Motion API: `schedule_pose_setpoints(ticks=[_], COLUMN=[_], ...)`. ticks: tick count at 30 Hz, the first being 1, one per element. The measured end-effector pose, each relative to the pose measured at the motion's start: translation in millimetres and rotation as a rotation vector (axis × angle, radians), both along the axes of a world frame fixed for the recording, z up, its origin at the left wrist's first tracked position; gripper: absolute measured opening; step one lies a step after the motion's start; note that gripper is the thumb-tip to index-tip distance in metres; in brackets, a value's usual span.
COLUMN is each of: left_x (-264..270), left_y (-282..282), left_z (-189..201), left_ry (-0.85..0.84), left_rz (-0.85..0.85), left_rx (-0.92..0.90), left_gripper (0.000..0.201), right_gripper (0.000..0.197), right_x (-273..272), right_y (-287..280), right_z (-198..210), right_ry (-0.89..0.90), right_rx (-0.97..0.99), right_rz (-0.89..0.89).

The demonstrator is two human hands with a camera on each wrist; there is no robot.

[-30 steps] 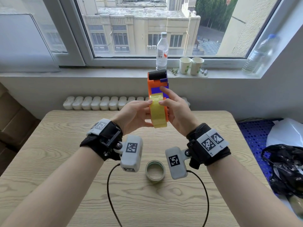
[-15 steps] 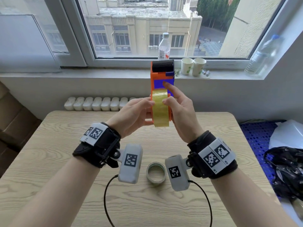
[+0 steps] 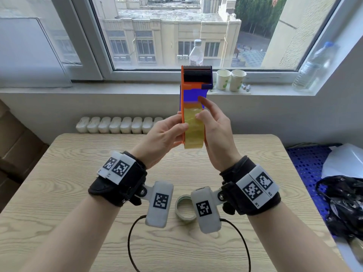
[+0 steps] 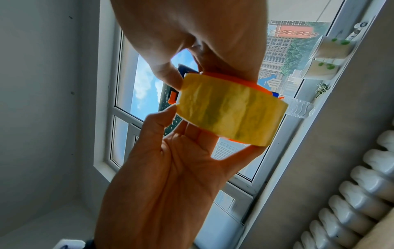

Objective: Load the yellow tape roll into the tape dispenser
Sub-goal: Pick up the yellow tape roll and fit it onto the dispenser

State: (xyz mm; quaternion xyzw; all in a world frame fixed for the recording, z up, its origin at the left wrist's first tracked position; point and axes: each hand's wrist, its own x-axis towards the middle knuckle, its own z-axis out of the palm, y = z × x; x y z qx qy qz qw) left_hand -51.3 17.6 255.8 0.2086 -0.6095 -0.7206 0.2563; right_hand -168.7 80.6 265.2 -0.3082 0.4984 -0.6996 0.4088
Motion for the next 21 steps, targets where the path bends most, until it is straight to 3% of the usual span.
schedule_pose_setpoints(ticks=[15,21], left_x=[-1.6,0.1], left_y=[2.7,-4.6], left_z=[3.0,4.5], left_ry=[-0.030,-0.062], left_rz=[0.013,-0.010], left_rx=[-0.172,-0.149], left_gripper=[0.026,0.030], right_gripper=[0.061,0.064], right_x=[-6.8,-9.5], right_y=[0.4,-0.1], right_z=[-3.8,-4.8], right_ry=[-0.076,-0.039], right_rx=[-0.053,-0.061], right_rz=[0.142,0.157])
